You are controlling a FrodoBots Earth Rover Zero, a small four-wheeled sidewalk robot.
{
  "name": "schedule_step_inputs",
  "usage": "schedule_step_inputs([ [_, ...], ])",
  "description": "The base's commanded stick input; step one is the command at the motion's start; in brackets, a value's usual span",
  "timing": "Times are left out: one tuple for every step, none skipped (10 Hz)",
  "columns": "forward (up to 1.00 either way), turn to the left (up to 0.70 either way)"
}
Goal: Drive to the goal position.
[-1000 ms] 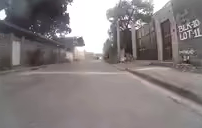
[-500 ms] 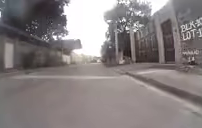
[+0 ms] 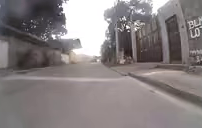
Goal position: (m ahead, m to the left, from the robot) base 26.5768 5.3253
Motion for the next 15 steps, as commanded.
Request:
schedule_step_inputs([
  [1.00,0.00],
  [1.00,0.00],
  [1.00,0.00],
  [1.00,0.00],
  [1.00,0.00],
  [1.00,0.00],
  [1.00,0.00],
  [1.00,0.00],
  [1.00,0.00],
  [1.00,0.00],
  [1.00,0.00],
  [1.00,0.00],
  [1.00,0.00],
  [1.00,0.00],
  [1.00,0.00],
])
